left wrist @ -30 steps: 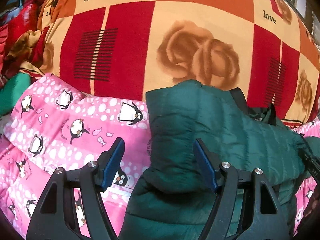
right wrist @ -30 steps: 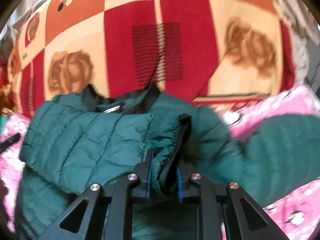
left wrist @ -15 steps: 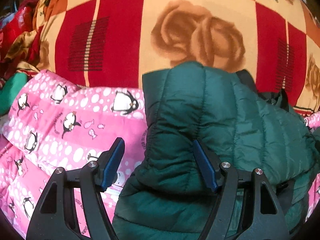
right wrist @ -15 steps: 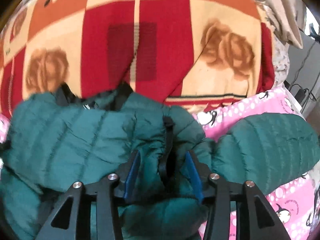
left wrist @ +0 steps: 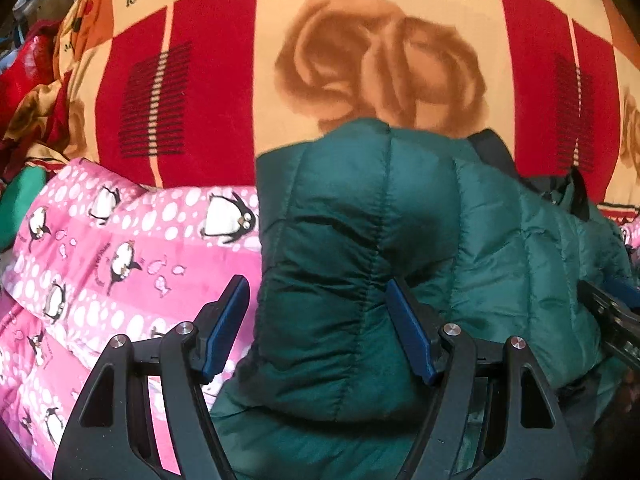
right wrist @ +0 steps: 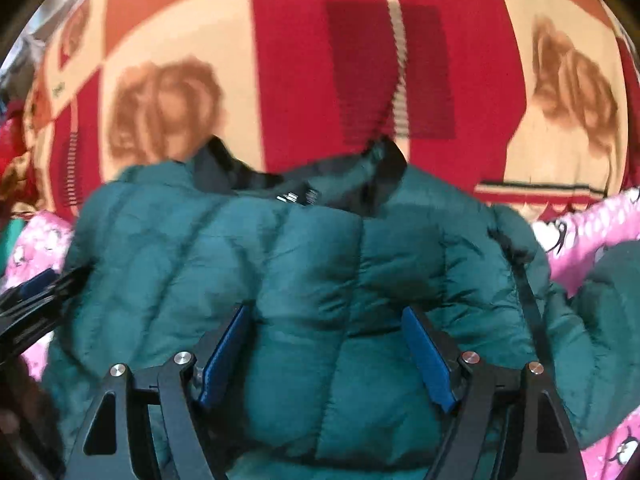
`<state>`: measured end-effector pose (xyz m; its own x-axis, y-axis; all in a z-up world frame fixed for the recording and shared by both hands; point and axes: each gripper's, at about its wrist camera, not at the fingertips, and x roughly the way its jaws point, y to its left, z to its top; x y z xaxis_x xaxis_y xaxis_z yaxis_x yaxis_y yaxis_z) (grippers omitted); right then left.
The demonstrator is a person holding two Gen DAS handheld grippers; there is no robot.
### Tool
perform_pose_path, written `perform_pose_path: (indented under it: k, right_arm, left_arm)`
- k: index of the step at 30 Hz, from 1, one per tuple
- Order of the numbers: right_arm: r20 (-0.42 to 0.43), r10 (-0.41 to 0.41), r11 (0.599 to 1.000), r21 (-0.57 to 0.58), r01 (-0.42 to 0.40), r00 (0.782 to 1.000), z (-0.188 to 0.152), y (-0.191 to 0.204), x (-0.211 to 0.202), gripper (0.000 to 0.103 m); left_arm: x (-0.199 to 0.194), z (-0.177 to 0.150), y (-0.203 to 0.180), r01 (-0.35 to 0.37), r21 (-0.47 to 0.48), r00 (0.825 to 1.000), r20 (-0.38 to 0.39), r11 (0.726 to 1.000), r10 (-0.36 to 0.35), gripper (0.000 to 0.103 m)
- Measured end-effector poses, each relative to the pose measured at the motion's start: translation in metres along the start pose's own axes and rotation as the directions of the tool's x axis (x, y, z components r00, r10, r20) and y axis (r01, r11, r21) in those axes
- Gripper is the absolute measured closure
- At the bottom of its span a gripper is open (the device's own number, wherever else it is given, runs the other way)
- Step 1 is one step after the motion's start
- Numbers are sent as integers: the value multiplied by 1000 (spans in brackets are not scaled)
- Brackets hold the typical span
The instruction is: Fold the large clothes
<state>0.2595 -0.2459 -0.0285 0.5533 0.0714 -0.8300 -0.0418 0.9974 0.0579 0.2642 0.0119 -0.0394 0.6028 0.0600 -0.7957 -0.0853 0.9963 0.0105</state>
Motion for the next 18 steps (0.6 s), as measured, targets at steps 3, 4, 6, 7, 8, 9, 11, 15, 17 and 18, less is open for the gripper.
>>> perform_pose_path:
  k: [3,4,6,7,8,9,11,15,17,18]
  right_arm:
    - [-22,-4,1000,16,4,1000,-2,-6,19,27]
    - [-27,1,1000,22,0,1000,-4,-7,22,27]
    - [-26,3,1000,21,-3,1000,-2,-8,21,27]
    - [-22,2,1000,17,-1,1000,-3,-8,17,27]
    - [-12,-5,1000,7,5,1000,-3,-8,10,27]
    - [1,-10,1000,-4,10,1000,-3,-7,2,27]
    - [24,-6,1000,-16,6,1000,-7,-6,-16,27]
    - [48,25,1000,-20,-24,999,-22,-12,-41,27]
    - [19,13,1000,-24,-13,1000,-29,-17,-35,27]
    - [2,7,1000,-26,-7,1000,-32,-19,-29,27]
  left_arm:
    - [8,-3,1,16,-24,1000,-22,1000,-17,31]
    - [10,-3,2,16,-28,1000,-24,999,-17,30]
    - [13,-4,3,7,-33,1000,-25,999,-8,28]
    - [13,-4,3,6,-33,1000,-24,999,-7,28]
    - [13,-4,2,4,-31,1000,-22,1000,-5,28]
    - [13,-4,2,2,-30,1000,-21,1000,-3,28]
    - [13,-5,2,2,-29,1000,-19,1000,-2,28]
    - [14,-6,2,-2,-31,1000,-11,1000,2,26]
    - [15,-7,3,1,-33,1000,-8,999,-1,23]
    - [15,-7,3,4,-35,1000,-8,999,-4,23]
